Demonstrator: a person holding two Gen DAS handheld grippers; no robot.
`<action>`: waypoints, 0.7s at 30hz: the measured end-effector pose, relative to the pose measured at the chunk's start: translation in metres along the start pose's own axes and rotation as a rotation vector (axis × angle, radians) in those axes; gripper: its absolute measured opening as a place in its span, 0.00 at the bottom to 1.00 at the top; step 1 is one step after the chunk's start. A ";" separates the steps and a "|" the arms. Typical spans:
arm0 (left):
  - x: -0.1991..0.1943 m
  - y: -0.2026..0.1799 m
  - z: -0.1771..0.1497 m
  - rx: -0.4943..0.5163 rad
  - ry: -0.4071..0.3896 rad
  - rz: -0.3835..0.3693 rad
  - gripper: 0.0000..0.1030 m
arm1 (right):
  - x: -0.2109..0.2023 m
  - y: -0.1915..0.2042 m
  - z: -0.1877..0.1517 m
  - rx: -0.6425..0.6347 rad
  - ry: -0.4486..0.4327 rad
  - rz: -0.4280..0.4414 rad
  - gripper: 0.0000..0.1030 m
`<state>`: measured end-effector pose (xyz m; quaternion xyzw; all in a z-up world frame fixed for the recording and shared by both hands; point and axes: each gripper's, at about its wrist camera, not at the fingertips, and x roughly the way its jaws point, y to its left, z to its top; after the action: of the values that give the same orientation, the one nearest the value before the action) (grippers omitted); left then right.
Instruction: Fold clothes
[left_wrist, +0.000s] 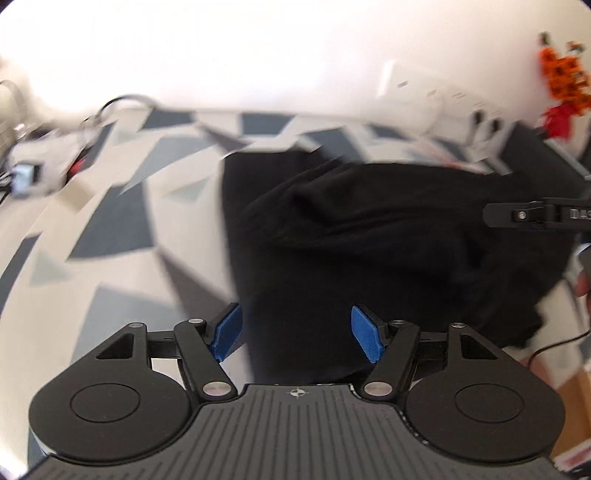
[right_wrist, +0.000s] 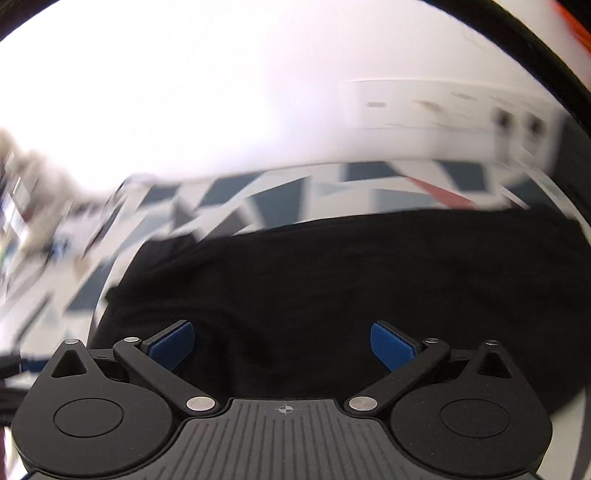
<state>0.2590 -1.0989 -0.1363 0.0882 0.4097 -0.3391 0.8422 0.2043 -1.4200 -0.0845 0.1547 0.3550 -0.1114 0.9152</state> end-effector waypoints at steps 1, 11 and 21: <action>0.003 0.002 -0.003 -0.008 0.012 0.004 0.65 | 0.007 0.008 0.000 -0.043 0.010 0.009 0.99; 0.023 0.001 -0.008 0.021 0.066 0.038 0.65 | 0.042 0.011 -0.005 -0.039 0.108 -0.043 0.45; 0.029 0.009 -0.011 0.005 0.088 -0.022 0.65 | -0.012 -0.099 -0.039 0.331 0.110 -0.266 0.43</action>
<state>0.2704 -1.1019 -0.1664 0.1005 0.4466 -0.3451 0.8193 0.1408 -1.4963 -0.1241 0.2606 0.3986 -0.2792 0.8338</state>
